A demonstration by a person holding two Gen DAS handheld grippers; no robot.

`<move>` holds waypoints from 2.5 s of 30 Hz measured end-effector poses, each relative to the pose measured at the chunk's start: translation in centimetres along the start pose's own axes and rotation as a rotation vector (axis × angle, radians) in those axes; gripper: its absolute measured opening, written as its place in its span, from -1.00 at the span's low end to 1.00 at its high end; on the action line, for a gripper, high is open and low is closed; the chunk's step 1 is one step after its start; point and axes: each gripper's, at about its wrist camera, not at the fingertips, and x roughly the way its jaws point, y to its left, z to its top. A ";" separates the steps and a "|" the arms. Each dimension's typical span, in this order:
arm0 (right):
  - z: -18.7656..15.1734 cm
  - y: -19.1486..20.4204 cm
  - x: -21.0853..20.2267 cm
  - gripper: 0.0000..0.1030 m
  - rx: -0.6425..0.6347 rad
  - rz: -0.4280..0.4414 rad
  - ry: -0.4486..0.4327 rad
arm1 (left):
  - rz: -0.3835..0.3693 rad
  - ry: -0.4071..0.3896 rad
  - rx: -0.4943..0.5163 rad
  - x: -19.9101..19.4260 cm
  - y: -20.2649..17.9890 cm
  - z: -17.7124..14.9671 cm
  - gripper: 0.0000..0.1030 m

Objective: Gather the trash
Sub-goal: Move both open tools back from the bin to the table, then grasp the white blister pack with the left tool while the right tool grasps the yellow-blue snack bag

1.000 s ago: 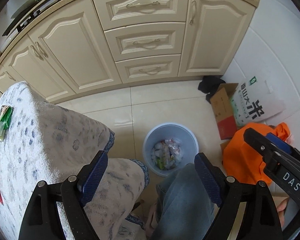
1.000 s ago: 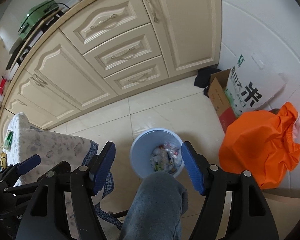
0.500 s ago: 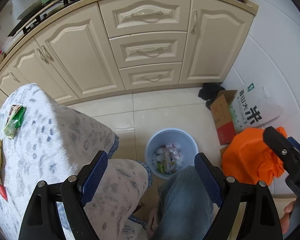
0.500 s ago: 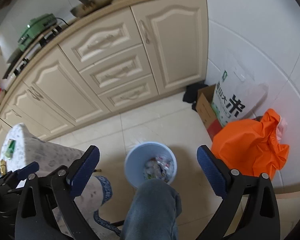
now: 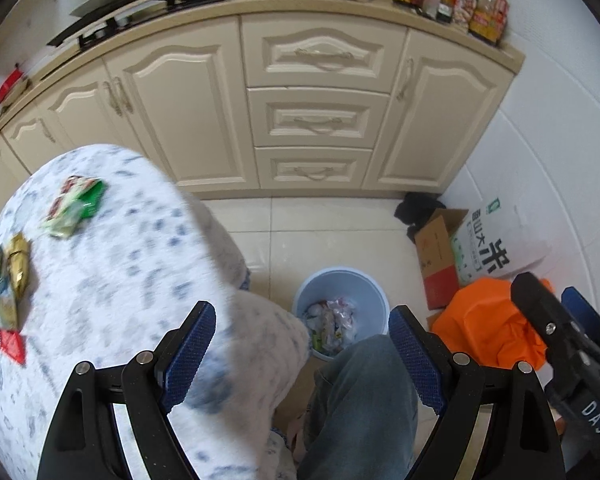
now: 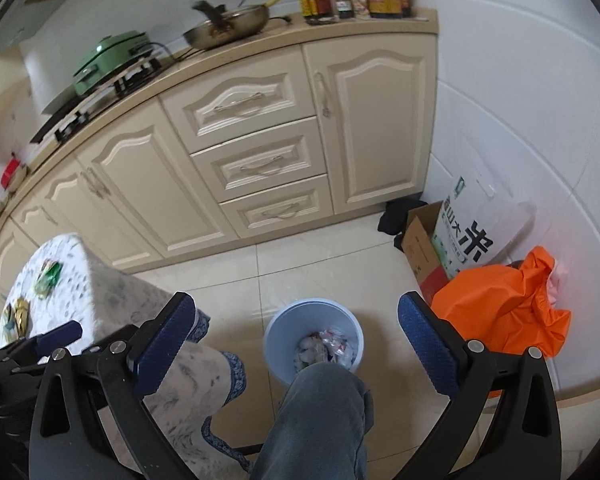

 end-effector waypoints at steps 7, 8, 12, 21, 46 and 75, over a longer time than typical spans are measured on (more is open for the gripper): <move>-1.2 4.4 -1.2 0.99 -0.039 0.074 -0.001 | 0.036 -0.043 -0.077 -4.4 4.8 -3.0 0.65; -1.4 5.4 -1.3 0.99 -0.054 0.089 0.004 | 0.042 -0.046 -0.088 -5.1 5.4 -3.6 0.65; -2.3 9.4 -1.7 0.99 -0.122 0.147 0.019 | 0.089 -0.069 -0.162 -8.0 9.1 -5.9 0.65; -6.1 21.1 -2.2 0.99 -0.339 0.314 0.063 | 0.230 -0.086 -0.387 -13.9 19.9 -12.3 0.66; -11.1 41.5 5.8 -0.03 -0.525 0.450 0.239 | 0.299 -0.087 -0.792 -15.9 39.5 -20.6 0.66; -10.7 44.4 6.0 0.53 -0.615 0.557 0.226 | 0.253 -0.182 -0.761 -13.3 41.7 -20.1 -0.26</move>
